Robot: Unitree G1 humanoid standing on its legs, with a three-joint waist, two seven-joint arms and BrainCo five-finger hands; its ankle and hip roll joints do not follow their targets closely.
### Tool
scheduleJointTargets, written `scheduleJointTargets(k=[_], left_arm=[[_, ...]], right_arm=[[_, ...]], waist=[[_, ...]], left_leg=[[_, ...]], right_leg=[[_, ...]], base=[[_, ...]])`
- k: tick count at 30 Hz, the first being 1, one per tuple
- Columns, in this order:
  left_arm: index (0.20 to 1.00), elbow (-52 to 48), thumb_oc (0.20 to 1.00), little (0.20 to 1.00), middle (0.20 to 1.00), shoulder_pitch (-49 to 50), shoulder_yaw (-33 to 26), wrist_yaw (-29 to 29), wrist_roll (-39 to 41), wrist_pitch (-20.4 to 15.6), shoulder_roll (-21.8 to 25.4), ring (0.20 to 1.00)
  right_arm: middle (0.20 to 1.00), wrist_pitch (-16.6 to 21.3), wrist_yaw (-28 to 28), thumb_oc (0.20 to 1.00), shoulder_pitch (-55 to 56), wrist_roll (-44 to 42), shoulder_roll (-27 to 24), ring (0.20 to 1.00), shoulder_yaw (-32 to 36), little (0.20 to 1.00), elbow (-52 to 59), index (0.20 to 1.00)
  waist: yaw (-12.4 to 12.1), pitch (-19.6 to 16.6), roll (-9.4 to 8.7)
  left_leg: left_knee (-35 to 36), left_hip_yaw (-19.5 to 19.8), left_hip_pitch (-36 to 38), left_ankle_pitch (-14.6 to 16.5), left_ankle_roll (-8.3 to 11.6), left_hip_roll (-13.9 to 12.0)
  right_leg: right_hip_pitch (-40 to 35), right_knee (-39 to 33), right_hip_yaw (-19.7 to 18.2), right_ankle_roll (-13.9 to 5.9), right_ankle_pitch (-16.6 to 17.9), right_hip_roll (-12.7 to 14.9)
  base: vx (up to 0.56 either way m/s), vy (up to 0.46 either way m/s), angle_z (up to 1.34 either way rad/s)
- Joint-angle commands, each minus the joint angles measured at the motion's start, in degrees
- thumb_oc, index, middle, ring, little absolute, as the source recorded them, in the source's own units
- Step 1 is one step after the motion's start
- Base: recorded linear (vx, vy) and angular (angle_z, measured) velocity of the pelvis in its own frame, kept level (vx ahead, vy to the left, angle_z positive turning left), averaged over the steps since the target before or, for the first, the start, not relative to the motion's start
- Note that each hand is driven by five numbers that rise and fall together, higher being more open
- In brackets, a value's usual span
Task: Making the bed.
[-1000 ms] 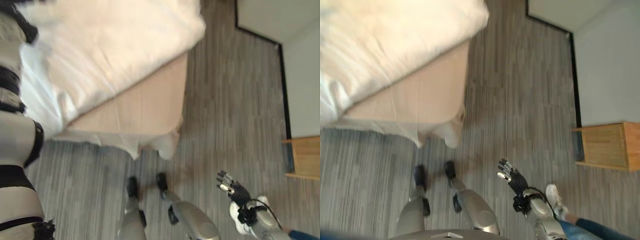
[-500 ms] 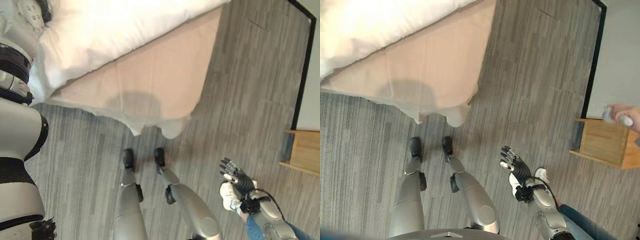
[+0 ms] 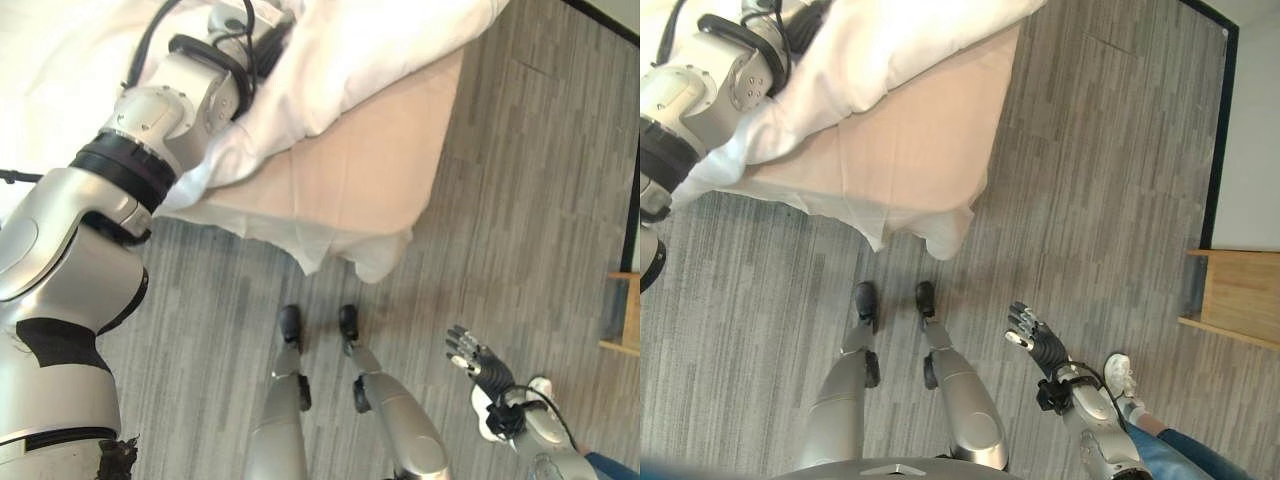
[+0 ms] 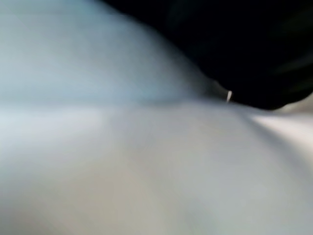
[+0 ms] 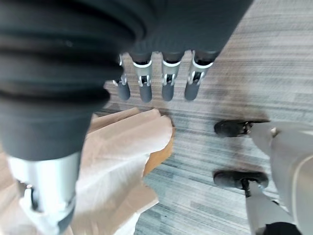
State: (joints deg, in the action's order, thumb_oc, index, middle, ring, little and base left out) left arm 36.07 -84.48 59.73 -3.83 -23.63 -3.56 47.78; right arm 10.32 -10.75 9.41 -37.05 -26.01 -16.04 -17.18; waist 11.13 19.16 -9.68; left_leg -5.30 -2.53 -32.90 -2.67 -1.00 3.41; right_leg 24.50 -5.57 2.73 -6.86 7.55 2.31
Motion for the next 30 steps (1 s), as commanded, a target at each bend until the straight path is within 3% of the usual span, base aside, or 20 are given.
scheduleJointTargets(k=[1,3,5,6,7,10,11,16,21,22,23,24,28,30], left_arm=[[0.200,-2.3,0.200,0.200,0.200,11.6,-1.4,8.5,11.2,-7.2,-5.4,0.200],[0.200,-4.7,0.200,0.200,0.200,16.2,-4.0,9.6,14.4,-7.2,-6.9,0.200],[0.200,-8.7,0.200,0.200,0.200,28.2,-11.0,10.0,21.0,-6.8,-13.6,0.200],[0.200,-7.9,0.200,0.200,0.200,33.0,-12.3,10.8,22.4,-6.1,-19.8,0.200],[0.200,-7.9,0.200,0.200,0.200,33.1,-12.3,10.8,22.4,-6.1,-19.9,0.200],[0.200,-8.0,0.200,0.200,0.200,41.1,-14.8,10.3,26.7,-5.7,-29.0,0.200],[0.200,-5.7,0.200,0.200,0.200,45.5,-15.9,8.9,33.0,-5.6,-34.7,0.200],[0.200,-3.9,0.200,0.200,0.200,49.0,-14.6,9.4,39.3,-5.3,-40.4,0.200],[0.200,-4.8,0.200,0.200,0.200,50.9,-11.8,12.5,43.8,-4.5,-42.1,0.200],[0.363,-5.2,0.363,0.363,0.363,51.1,-11.5,13.0,44.4,-4.3,-42.0,0.363],[0.809,-5.9,0.809,0.809,0.809,51.4,-11.4,13.5,45.0,-4.4,-41.4,0.809],[1.000,-6.2,1.000,1.000,1.000,51.7,-11.3,14.0,45.2,-4.1,-41.0,1.000],[1.000,-8.7,1.000,1.000,1.000,53.5,-11.8,15.6,48.0,-3.6,-38.4,1.000],[1.000,-14.0,1.000,1.000,1.000,56.2,-13.9,17.0,51.3,-2.8,-33.2,1.000]], right_arm=[[1.000,1.1,0.2,1.000,2.3,-0.2,-0.9,1.000,3.9,1.000,1.6,1.000],[1.000,0.9,0.6,1.000,2.5,0.1,-0.5,1.000,4.2,1.000,1.1,1.000],[1.000,0.6,1.4,1.000,3.2,1.2,1.2,1.000,5.1,1.000,-1.1,1.000],[1.000,0.1,2.2,1.000,3.1,2.9,2.0,1.000,5.2,1.000,-3.5,1.000],[1.000,0.1,2.2,1.000,3.2,2.9,1.9,1.000,5.3,1.000,-3.5,1.000],[1.000,-0.4,4.2,1.000,1.7,5.1,2.9,1.000,5.4,1.000,-8.4,1.000],[1.000,-0.8,5.8,1.000,0.9,5.7,4.3,1.000,5.3,1.000,-11.5,1.000],[1.000,-1.5,7.1,1.000,-0.6,5.0,5.7,1.000,5.2,1.000,-17.7,1.000],[1.000,-2.8,7.3,1.000,-1.0,5.1,6.9,1.000,5.3,1.000,-25.0,1.000],[1.000,-2.9,7.2,1.000,-0.9,5.3,6.9,1.000,5.2,1.000,-26.0,1.000],[1.000,-3.1,6.9,1.000,-0.7,5.4,7.0,1.000,5.3,1.000,-26.7,1.000],[1.000,-3.2,6.9,1.000,-0.7,6.0,7.1,1.000,5.2,1.000,-27.5,1.000],[1.000,-3.5,6.9,1.000,-0.6,6.3,7.0,1.000,6.1,1.000,-30.4,1.000],[1.000,-3.9,7.0,1.000,-0.3,6.1,7.3,1.000,8.5,1.000,-35.4,1.000]], waist=[[-0.1,0.7,0.62],[-0.6,0.4,1.27],[-2.3,-0.4,3.21],[-2.8,-1.5,4.35],[-2.8,-1.4,4.41],[-3.4,-3.2,6.20],[-3.4,-4.6,7.16],[-2.7,-7.3,8.62],[-1.8,-10.0,10.52],[-1.7,-10.4,10.86],[-1.6,-10.7,11.15],[-1.6,-11.1,11.45],[-1.7,-11.9,12.22],[-2.3,-12.6,13.12]], left_leg=[[2.0,-1.9,6.0,0.5,3.18,-3.5],[2.6,-1.9,7.3,0.2,3.21,-3.3],[5.4,-2.0,12.5,-0.1,3.46,-3.4],[7.6,-2.1,15.8,-0.7,3.60,-3.1],[7.8,-2.0,16.1,-0.8,3.61,-3.1],[10.2,-1.9,20.6,-1.0,3.80,-2.7],[10.3,-1.8,22.9,-0.9,3.85,-2.7],[10.3,-2.4,25.9,-0.4,3.89,-2.7],[10.3,-3.2,28.7,0.0,3.86,-2.6],[10.3,-3.2,29.2,0.2,3.87,-2.6],[10.3,-3.3,29.6,0.3,3.88,-2.7],[10.3,-3.4,30.0,0.4,3.86,-2.7],[10.3,-3.2,31.0,0.5,3.89,-2.7],[10.3,-2.8,31.7,0.4,4.14,-2.5]], right_leg=[[0.1,0.6,1.2,-4.18,5.1,1.4],[-0.9,0.6,1.2,-4.07,4.8,1.7],[-4.4,0.6,2.0,-3.59,3.5,1.9],[-6.5,0.6,2.5,-3.15,2.5,2.2],[-6.7,0.6,2.5,-3.14,2.4,2.2],[-10.1,0.6,3.3,-2.63,0.9,2.2],[-12.7,0.6,3.8,-2.24,0.1,2.3],[-15.7,0.6,4.1,-2.04,-0.7,2.2],[-18.7,0.6,3.8,-1.53,-1.7,2.0],[-19.1,0.6,3.7,-1.44,-1.8,2.1],[-19.5,0.6,3.7,-1.40,-2.0,2.1],[-19.9,0.6,3.6,-1.36,-2.1,2.0],[-21.0,0.6,3.8,-1.29,-2.4,2.1],[-22.3,0.6,4.3,-1.20,-2.8,2.4]], base=[[0.02,-0.045,0.05],[0.04,-0.042,0.05],[0.11,-0.054,0.09],[0.10,-0.014,0.15],[0.10,-0.007,0.29],[0.10,-0.013,0.32],[0.08,-0.036,0.06],[0.04,-0.019,0.07],[0.04,-0.031,-0.10],[0.03,-0.010,0.01],[0.05,-0.018,0.02],[0.04,-0.015,0.00],[0.01,-0.014,0.00],[0.02,-0.041,0.01]])
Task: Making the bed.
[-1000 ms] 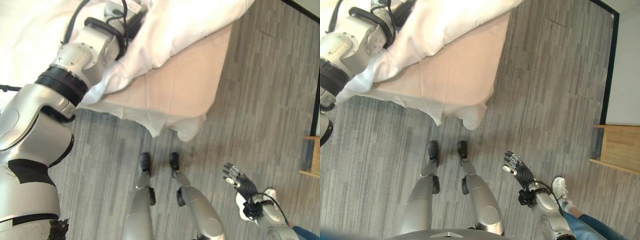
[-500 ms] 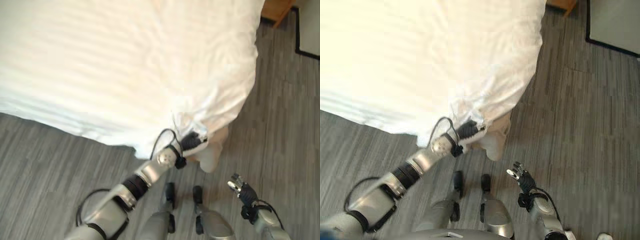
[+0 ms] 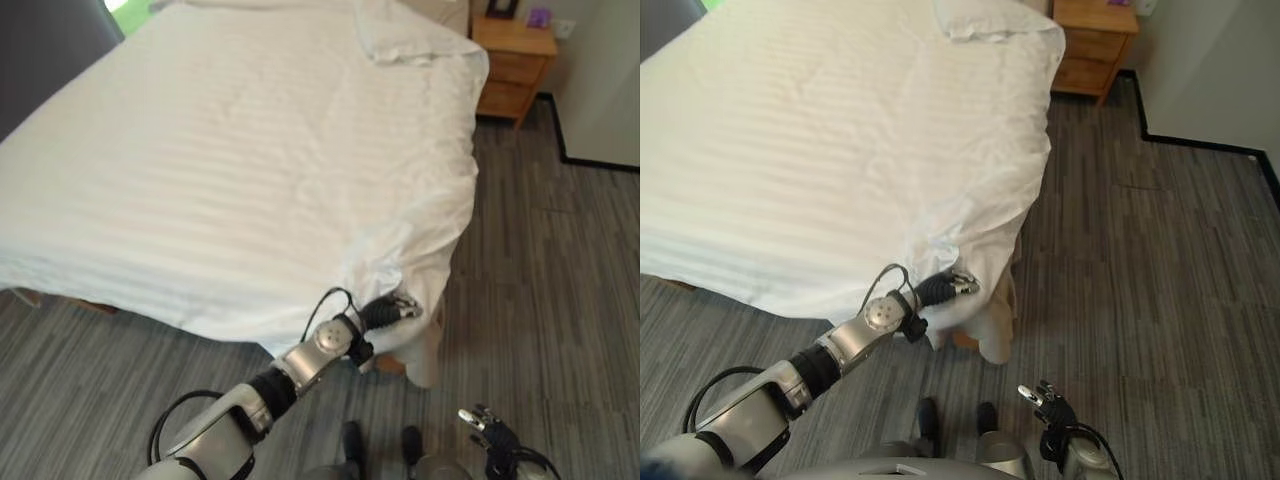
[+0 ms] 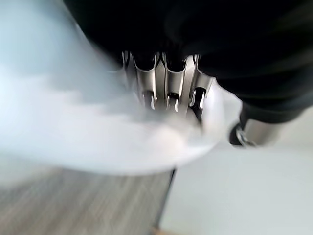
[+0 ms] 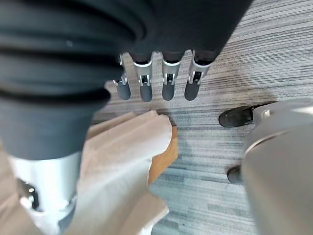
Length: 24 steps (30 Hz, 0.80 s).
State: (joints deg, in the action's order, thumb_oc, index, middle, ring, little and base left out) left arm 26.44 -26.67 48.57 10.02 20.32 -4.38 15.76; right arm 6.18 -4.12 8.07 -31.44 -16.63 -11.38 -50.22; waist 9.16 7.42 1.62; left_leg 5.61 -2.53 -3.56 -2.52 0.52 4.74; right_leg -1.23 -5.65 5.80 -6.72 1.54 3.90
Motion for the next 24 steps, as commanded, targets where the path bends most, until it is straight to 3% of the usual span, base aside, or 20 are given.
scheduleJointTargets(k=[1,8,9,10,13,14,17,19,21,24], left_arm=[[1.000,-7.2,1.000,1.000,1.000,-0.6,-3.3,4.1,8.4,-1.8,0.7,1.000],[1.000,-23.6,1.000,1.000,1.000,8.1,-11.0,10.0,12.7,-0.4,17.9,1.000],[1.000,-28.2,1.000,1.000,1.000,9.3,-13.3,12.1,16.6,0.0,23.3,1.000],[1.000,-28.2,1.000,1.000,1.000,9.3,-13.3,12.1,16.6,0.0,23.3,1.000],[1.000,-36.5,1.000,1.000,1.000,13.2,-19.8,17.2,37.4,3.1,36.6,1.000],[1.000,-37.1,1.000,1.000,1.000,14.5,-21.4,16.8,40.1,2.9,38.0,1.000],[1.000,-37.8,1.000,1.000,1.000,18.7,-28.4,13.5,42.8,-0.1,38.4,1.000],[1.000,-37.7,1.000,1.000,1.000,20.5,-29.8,12.3,42.9,-0.8,37.8,1.000],[1.000,-33.0,1.000,1.000,1.000,26.8,-38.5,4.4,40.7,-4.5,24.2,1.000],[1.000,-28.9,1.000,1.000,1.000,31.6,-43.5,-1.5,37.3,-6.0,11.0,1.000]], right_arm=[[1.000,0.0,0.4,1.000,1.1,0.7,-2.1,1.000,4.5,1.000,-4.0,1.000],[1.000,-1.5,-1.3,1.000,1.2,3.1,-3.6,1.000,11.0,1.000,-20.4,1.000],[1.000,-1.7,-2.0,1.000,1.6,3.0,-3.8,1.000,12.0,1.000,-22.4,1.000],[1.000,-1.7,-2.0,1.000,1.6,3.0,-3.8,1.000,12.0,1.000,-22.4,1.000],[1.000,-1.6,-4.0,1.000,2.8,1.0,-3.9,1.000,12.9,1.000,-22.7,1.000],[1.000,-1.4,-4.0,1.000,2.8,0.0,-3.9,1.000,13.0,1.000,-22.3,1.000],[1.000,-0.6,-3.6,1.000,2.5,-2.6,-3.3,1.000,14.0,1.000,-20.9,1.000],[1.000,-0.2,-3.2,1.000,2.3,-3.1,-3.1,1.000,14.0,1.000,-20.0,1.000],[1.000,1.8,0.1,1.000,2.2,-2.9,-3.3,1.000,15.3,1.000,-2.6,1.000],[1.000,3.4,3.4,1.000,2.0,1.8,-7.5,1.000,18.3,1.000,18.7,1.000]], waist=[[-0.8,-1.0,2.19],[-3.9,-1.6,4.59],[-4.5,-1.9,5.09],[-4.5,-1.9,5.08],[-5.8,-2.7,5.15],[-6.0,-2.8,4.98],[-6.7,-3.0,4.51],[-6.7,-3.0,4.26],[-6.6,-3.2,2.49],[-6.2,-3.1,0.37]], left_leg=[[-0.6,-2.5,2.5,0.2,2.69,-3.8],[-0.6,-0.2,3.7,-0.4,3.28,-3.2],[-0.6,0.1,3.8,-0.5,3.38,-3.2],[-0.6,0.1,3.8,-0.6,3.38,-3.2],[-0.6,0.2,4.1,-0.8,3.43,-3.2],[-0.6,0.4,4.2,-0.8,3.43,-3.3],[-0.6,0.7,4.3,-0.9,3.41,-3.4],[-0.6,0.8,4.3,-0.8,3.39,-3.4],[-0.6,0.4,4.3,-0.4,3.12,-3.9],[-0.6,-0.4,4.3,0.3,2.73,-4.3]], right_leg=[[3.2,0.6,1.6,-1.28,3.2,0.9],[0.5,0.6,4.5,-1.08,2.3,1.6],[0.2,0.6,5.1,-1.15,2.2,1.6],[0.2,0.6,5.1,-1.15,2.2,1.6],[-0.3,0.6,5.5,-1.32,2.2,1.5],[-0.5,0.6,5.6,-1.32,2.2,1.4],[-0.7,0.6,6.1,-1.29,2.0,1.3],[-0.8,0.6,6.1,-1.30,1.9,1.3],[-0.7,0.6,5.8,-1.21,1.8,1.0],[-0.3,0.6,4.8,-1.02,1.8,0.7]], base=[[0.01,-0.033,-0.04],[0.01,-0.018,0.17],[0.01,-0.014,0.24],[0.01,-0.030,0.29],[0.01,-0.051,0.26],[0.01,-0.046,0.03],[0.00,-0.021,0.06],[0.01,-0.017,0.06],[0.02,0.001,0.01],[0.02,0.034,-0.08]])
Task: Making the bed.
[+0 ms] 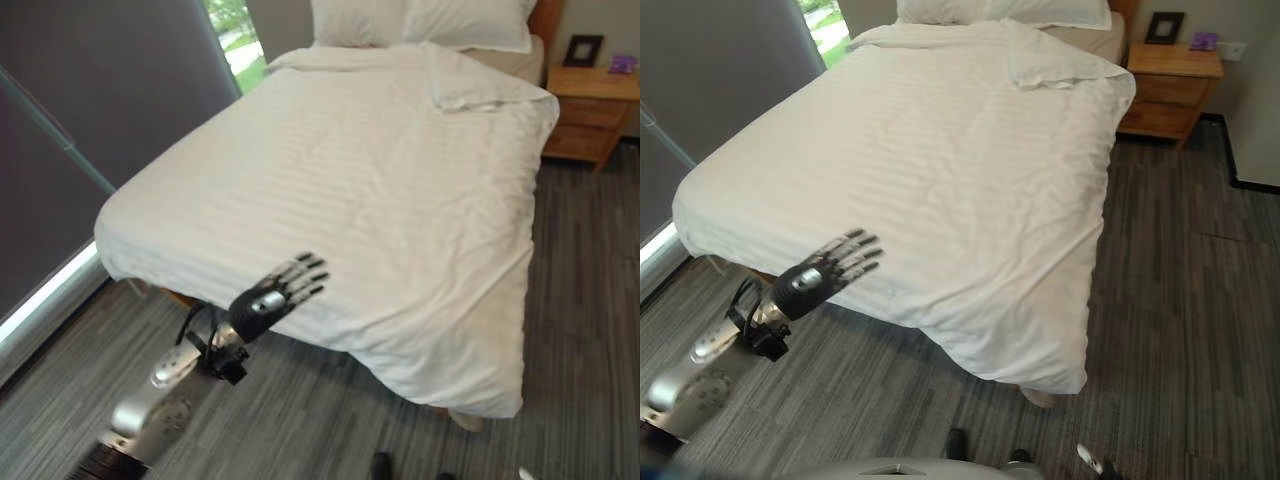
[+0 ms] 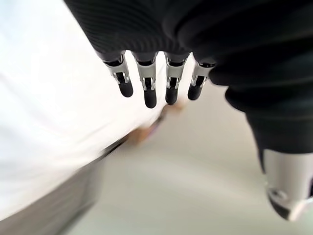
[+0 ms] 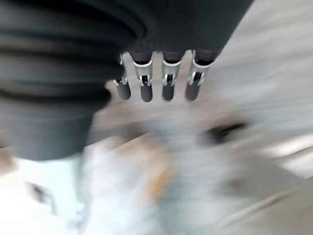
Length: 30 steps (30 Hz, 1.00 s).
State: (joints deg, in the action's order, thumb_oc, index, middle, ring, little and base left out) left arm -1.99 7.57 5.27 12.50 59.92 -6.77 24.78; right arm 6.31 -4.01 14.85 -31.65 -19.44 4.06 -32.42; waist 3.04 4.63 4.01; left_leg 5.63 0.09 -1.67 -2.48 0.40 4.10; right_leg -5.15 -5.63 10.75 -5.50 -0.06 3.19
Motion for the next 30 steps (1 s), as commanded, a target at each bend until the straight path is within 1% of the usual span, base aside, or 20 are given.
scheduleJointTargets(k=[1,2,3,4,5,6,7,8,9,10,11,14,16,17,18,24,25,26,30], left_arm=[[1.000,-0.5,1.000,1.000,1.000,-2.6,-0.2,-4.0,-2.3,-3.6,1.9,1.000],[1.000,0.0,1.000,1.000,1.000,-1.9,-0.9,-4.5,-2.4,-3.5,-0.3,1.000],[1.000,0.0,1.000,1.000,1.000,-0.6,-2.1,-4.6,-2.9,-3.0,-2.4,1.000],[1.000,0.4,1.000,1.000,1.000,0.0,-2.5,-4.4,-4.0,-2.9,-3.2,1.000],[1.000,0.4,1.000,1.000,1.000,0.0,-2.5,-4.4,-4.0,-2.9,-3.2,1.000],[1.000,1.3,1.000,1.000,1.000,-0.3,-1.6,-3.9,-4.8,-2.5,-4.1,1.000],[1.000,1.3,1.000,1.000,1.000,-0.4,-1.6,-3.9,-4.8,-2.5,-4.1,1.000],[1.000,2.0,1.000,1.000,1.000,-1.0,-0.2,-3.5,-5.0,-2.3,-4.7,1.000],[1.000,2.4,1.000,1.000,1.000,-1.5,0.6,-3.5,-5.2,-2.3,-4.8,1.000],[1.000,2.9,1.000,1.000,1.000,-3.2,3.5,-3.1,-5.0,-2.2,-5.0,1.000],[1.000,2.9,1.000,1.000,1.000,-3.3,3.5,-3.1,-5.0,-2.2,-5.0,1.000],[1.000,2.9,1.000,1.000,1.000,-5.5,7.0,-3.1,-5.0,-2.1,-4.8,1.000],[1.000,2.8,1.000,1.000,1.000,-5.9,7.5,-3.3,-4.9,-2.0,-4.7,1.000],[1.000,2.9,1.000,1.000,1.000,-6.2,8.3,-3.4,-4.9,-1.9,-4.7,1.000],[1.000,2.9,1.000,1.000,1.000,-6.4,9.3,-3.5,-5.9,-1.7,-4.4,1.000],[1.000,3.2,1.000,1.000,1.000,-5.8,9.1,-4.2,-7.2,-1.4,-4.2,1.000],[1.000,3.2,1.000,1.000,1.000,-5.7,9.1,-4.3,-7.2,-1.4,-4.3,1.000],[1.000,3.7,1.000,1.000,1.000,-6.1,9.2,-4.8,-6.9,-1.5,-5.0,1.000],[1.000,4.0,1.000,1.000,1.000,-6.4,9.2,-4.8,-7.1,-1.5,-5.6,1.000]], right_arm=[[1.000,3.2,3.3,1.000,-4.7,2.1,-4.7,1.000,2.9,1.000,1.0,1.000],[1.000,3.6,3.6,1.000,-5.3,1.8,-5.5,1.000,3.4,1.000,6.1,1.000],[1.000,4.3,3.5,1.000,-6.3,2.5,-7.4,1.000,5.0,1.000,14.1,1.000],[1.000,6.0,3.8,1.000,-8.9,1.6,-9.2,1.000,5.9,1.000,21.0,1.000],[1.000,6.0,3.8,1.000,-8.9,1.6,-9.2,1.000,6.0,1.000,21.0,1.000],[1.000,7.3,4.0,1.000,-13.3,0.4,-10.6,1.000,4.9,1.000,24.8,1.000],[1.000,7.3,3.9,1.000,-13.4,0.4,-10.6,1.000,4.9,1.000,24.8,1.000],[1.000,8.3,3.8,1.000,-16.4,-1.8,-10.9,1.000,4.0,1.000,25.7,1.000],[1.000,8.6,3.3,1.000,-18.2,-3.1,-11.0,1.000,2.7,1.000,25.6,1.000],[0.200,9.0,2.3,0.200,-22.7,-5.8,-10.8,0.200,-1.4,0.200,25.3,0.200],[0.200,9.0,2.2,0.200,-22.8,-5.9,-10.8,0.200,-1.4,0.200,25.2,0.200],[0.200,9.4,2.1,0.200,-28.6,-10.7,-8.5,0.200,-6.3,0.200,22.0,0.200],[0.200,9.2,2.3,0.200,-30.2,-11.1,-8.0,0.200,-7.7,0.200,21.5,0.200],[0.200,9.0,2.1,0.200,-31.4,-11.9,-7.5,0.200,-8.9,0.200,20.4,0.200],[0.200,8.6,2.6,0.200,-33.9,-14.1,-6.1,0.200,-10.5,0.200,18.8,0.200],[0.200,9.5,2.8,0.200,-34.4,-20.4,-2.6,0.200,-9.7,0.200,17.5,0.200],[0.200,9.5,2.7,0.200,-34.0,-21.0,-2.2,0.200,-9.3,0.200,17.4,0.200],[0.200,10.0,2.7,0.200,-32.5,-23.2,-1.4,0.200,-8.1,0.200,17.1,0.200],[0.200,10.2,2.1,0.200,-30.4,-24.5,-1.4,0.200,-6.3,0.200,17.1,0.200]], waist=[[-0.1,-0.3,-1.97],[-0.3,-0.2,-2.58],[-0.8,0.0,-3.80],[-1.7,0.0,-5.26],[-1.7,0.1,-5.25],[-3.2,0.2,-7.26],[-3.2,0.3,-7.26],[-4.3,0.4,-8.50],[-4.8,0.5,-8.93],[-6.5,1.1,-10.09],[-6.4,1.1,-10.09],[-8.1,2.2,-10.32],[-8.4,2.6,-10.29],[-8.7,2.9,-10.13],[-9.2,3.7,-9.54],[-9.3,5.0,-8.38],[-9.2,5.1,-8.14],[-8.8,5.4,-7.65],[-8.1,5.5,-7.26]], left_leg=[[-0.6,-3.0,2.5,0.3,2.85,-3.7],[-0.6,-3.1,2.5,0.5,2.75,-3.8],[-0.6,-3.1,2.5,0.8,2.56,-4.0],[-0.6,-3.0,2.3,1.0,2.46,-4.2],[-0.6,-3.0,2.3,1.1,2.46,-4.2],[-0.6,-2.6,1.9,1.2,2.43,-4.3],[-0.6,-2.6,1.9,1.2,2.43,-4.3],[-0.6,-2.2,1.6,1.3,2.48,-4.3],[-0.6,-1.9,1.3,1.2,2.49,-4.3],[-0.6,-1.0,0.6,1.0,2.49,-4.2],[-0.6,-1.0,0.6,0.9,2.49,-4.2],[-0.6,-0.1,-0.9,0.4,2.44,-4.0],[-0.6,0.0,-1.4,0.2,2.42,-3.9],[-0.6,0.2,-1.9,0.0,2.41,-3.8],[-0.6,0.2,-2.8,-0.3,2.39,-3.7],[-0.6,-0.1,-3.9,-0.6,2.16,-3.6],[-0.6,-0.1,-4.0,-0.7,2.15,-3.5],[-0.6,-0.2,-4.2,-0.7,2.09,-3.4],[-0.6,-0.4,-4.3,-0.7,2.02,-3.4]], right_leg=[[3.6,0.6,-0.1,-2.24,3.4,1.4],[3.7,0.6,-0.4,-2.16,3.5,1.3],[3.8,0.6,-0.7,-2.03,3.5,1.1],[4.1,0.6,-0.7,-2.02,3.5,0.9],[4.1,0.6,-0.8,-2.02,3.5,0.9],[4.3,0.6,-0.5,-1.98,3.6,0.7],[4.3,0.6,-0.5,-1.98,3.6,0.7],[4.4,0.6,0.0,-1.97,3.6,0.6],[4.5,0.6,0.2,-1.96,3.6,0.7],[4.9,0.6,0.9,-2.04,3.8,0.7],[4.9,0.6,1.0,-2.04,3.8,0.7],[5.9,0.6,1.5,-2.18,4.2,0.9],[6.5,0.6,1.6,-2.21,4.4,0.9],[6.9,0.6,1.7,-2.23,4.6,0.9],[7.9,0.6,1.7,-2.29,4.9,0.9],[9.3,0.6,1.2,-2.45,5.5,1.1],[9.5,0.6,1.2,-2.46,5.6,1.1],[9.9,0.6,1.1,-2.50,5.7,1.2],[10.1,0.6,1.0,-2.52,5.7,1.2]], base=[[0.02,0.042,0.00],[0.01,0.031,-0.07],[0.02,0.049,-0.03],[0.02,0.039,-0.19],[0.02,0.031,-0.18],[0.00,0.013,-0.11],[0.00,0.008,0.09],[0.00,0.001,0.21],[-0.02,-0.014,0.16],[-0.02,-0.009,0.20],[-0.02,-0.019,0.16],[-0.06,-0.001,0.18],[-0.05,0.005,0.12],[-0.04,0.025,0.26],[-0.05,0.032,0.16],[-0.02,0.015,-0.01],[0.00,0.014,-0.07],[0.00,0.008,-0.06],[0.00,0.000,0.00]])
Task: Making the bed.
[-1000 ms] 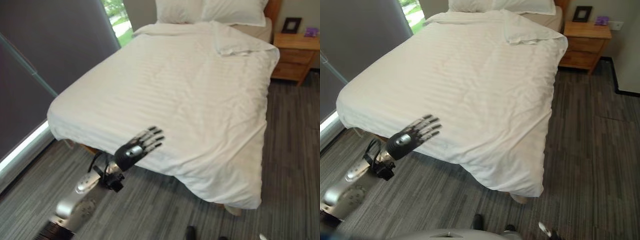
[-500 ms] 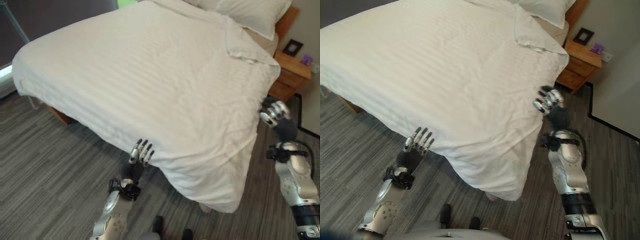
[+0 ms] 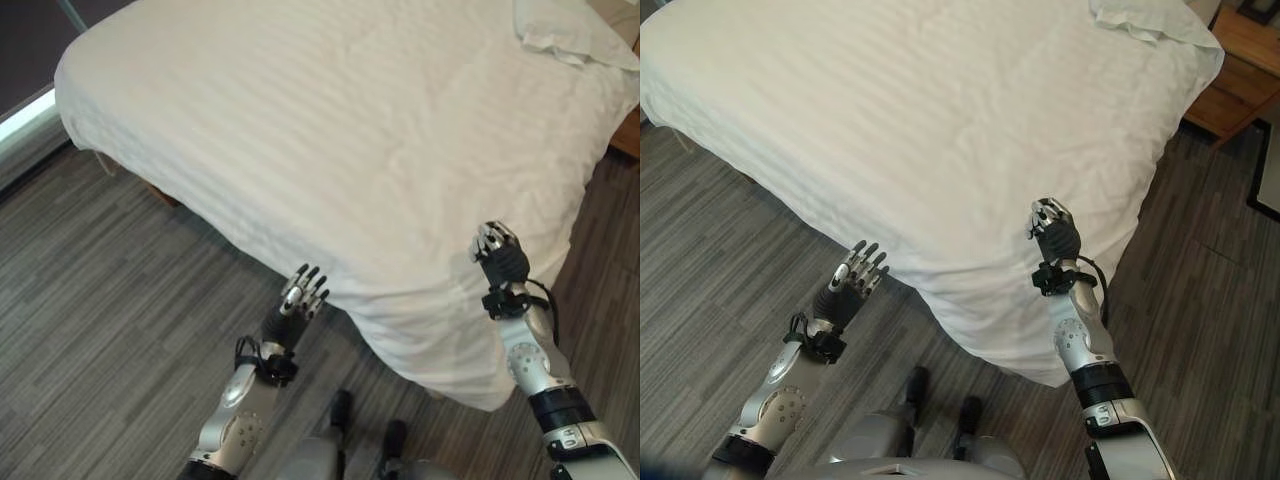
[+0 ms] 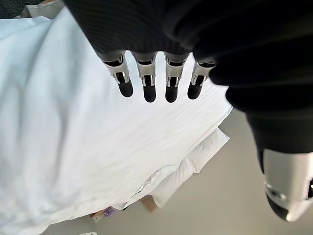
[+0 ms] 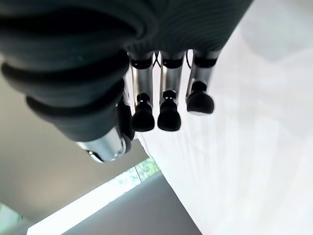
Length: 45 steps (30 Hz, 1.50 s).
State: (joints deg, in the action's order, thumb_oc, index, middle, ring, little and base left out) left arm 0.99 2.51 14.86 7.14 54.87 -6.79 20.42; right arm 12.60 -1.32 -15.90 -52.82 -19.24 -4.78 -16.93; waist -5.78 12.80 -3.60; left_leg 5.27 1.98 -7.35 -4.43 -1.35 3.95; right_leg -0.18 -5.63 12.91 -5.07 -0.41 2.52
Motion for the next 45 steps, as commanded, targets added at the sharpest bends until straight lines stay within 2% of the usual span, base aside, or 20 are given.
scheduleJointTargets(k=[1,13,24,29,33,39,41,45], left_arm=[[1.000,1.1,1.000,1.000,1.000,-1.5,-0.3,0.6,-2.2,-1.5,-1.3,1.000],[1.000,2.9,1.000,1.000,1.000,-3.9,1.4,0.3,-3.0,-1.5,-1.4,1.000],[1.000,2.9,1.000,1.000,1.000,-5.9,3.2,-0.6,-3.3,-1.8,-1.7,1.000],[1.000,3.1,1.000,1.000,1.000,-6.8,3.3,-1.3,-3.1,-2.3,-1.8,1.000],[1.000,2.8,1.000,1.000,1.000,-7.8,4.0,-1.8,-2.9,-2.7,-1.7,1.000],[1.000,1.6,1.000,1.000,1.000,-7.7,4.0,-2.3,-2.4,-2.5,-1.6,1.000],[1.000,1.4,1.000,1.000,1.000,-7.8,3.9,-2.5,-2.7,-2.7,-1.5,1.000],[1.000,1.2,1.000,1.000,1.000,-7.2,3.8,-3.0,-2.9,-2.9,-2.1,1.000]], right_arm=[[0.200,4.0,-0.8,0.200,1.1,-3.7,-1.6,0.200,3.2,0.200,1.6,0.200],[0.200,4.4,-0.2,0.200,5.0,-5.3,-0.4,0.200,6.4,0.200,-2.5,0.200],[0.200,4.3,0.7,0.200,0.0,-6.2,-0.7,0.200,4.6,0.200,-6.3,0.200],[0.200,4.0,0.5,0.200,-2.3,-6.3,-1.7,0.200,3.0,0.200,-6.8,0.200],[0.200,4.4,1.0,0.200,-5.2,-8.2,-2.2,0.200,3.1,0.200,-11.0,0.200],[0.200,5.3,2.3,0.200,-9.1,-11.9,-1.9,0.200,5.9,0.200,-18.7,0.200],[0.200,5.8,2.9,0.200,-10.9,-14.1,-1.7,0.200,7.6,0.200,-24.2,0.200],[0.200,6.1,3.4,0.200,-10.5,-15.7,-0.5,0.200,9.1,0.200,-29.3,0.200]], waist=[[1.0,-2.6,0.42],[3.6,-1.9,1.60],[3.3,0.1,3.35],[3.0,1.2,3.05],[2.4,2.9,3.55],[1.6,5.4,5.71],[0.9,7.3,8.08],[0.5,9.2,10.84]], left_leg=[[-0.3,-2.3,1.3,1.3,3.77,-3.2],[-0.3,-3.6,1.4,1.6,3.48,-3.4],[-0.3,-3.5,-0.5,1.0,3.51,-3.1],[-0.3,-3.7,-2.1,0.7,3.43,-3.2],[-0.3,-3.3,-4.3,0.0,3.48,-3.1],[-0.3,-2.8,-7.1,-0.6,3.42,-2.6],[-0.3,-2.8,-9.4,-1.2,3.44,-2.3],[-0.3,-2.9,-11.6,-1.9,3.53,-2.0]], right_leg=[[5.2,0.6,-1.2,-2.94,6.0,1.9],[6.3,0.6,-2.8,-2.87,6.2,1.6],[8.2,0.6,-2.8,-2.79,6.6,1.7],[10.1,0.6,-3.1,-2.94,7.3,1.4],[12.2,0.6,-3.2,-2.93,7.8,1.5],[14.9,0.6,-3.4,-2.94,8.4,1.6],[17.3,0.6,-3.8,-3.06,8.9,1.9],[19.8,0.6,-4.3,-3.10,9.6,2.2]], base=[[0.00,0.000,0.00],[0.00,-0.015,-0.11],[-0.01,-0.010,-0.01],[-0.01,-0.009,-0.02],[-0.04,-0.025,0.00],[-0.03,0.003,-0.01],[-0.10,0.048,-0.02],[-0.06,0.038,-0.06]])
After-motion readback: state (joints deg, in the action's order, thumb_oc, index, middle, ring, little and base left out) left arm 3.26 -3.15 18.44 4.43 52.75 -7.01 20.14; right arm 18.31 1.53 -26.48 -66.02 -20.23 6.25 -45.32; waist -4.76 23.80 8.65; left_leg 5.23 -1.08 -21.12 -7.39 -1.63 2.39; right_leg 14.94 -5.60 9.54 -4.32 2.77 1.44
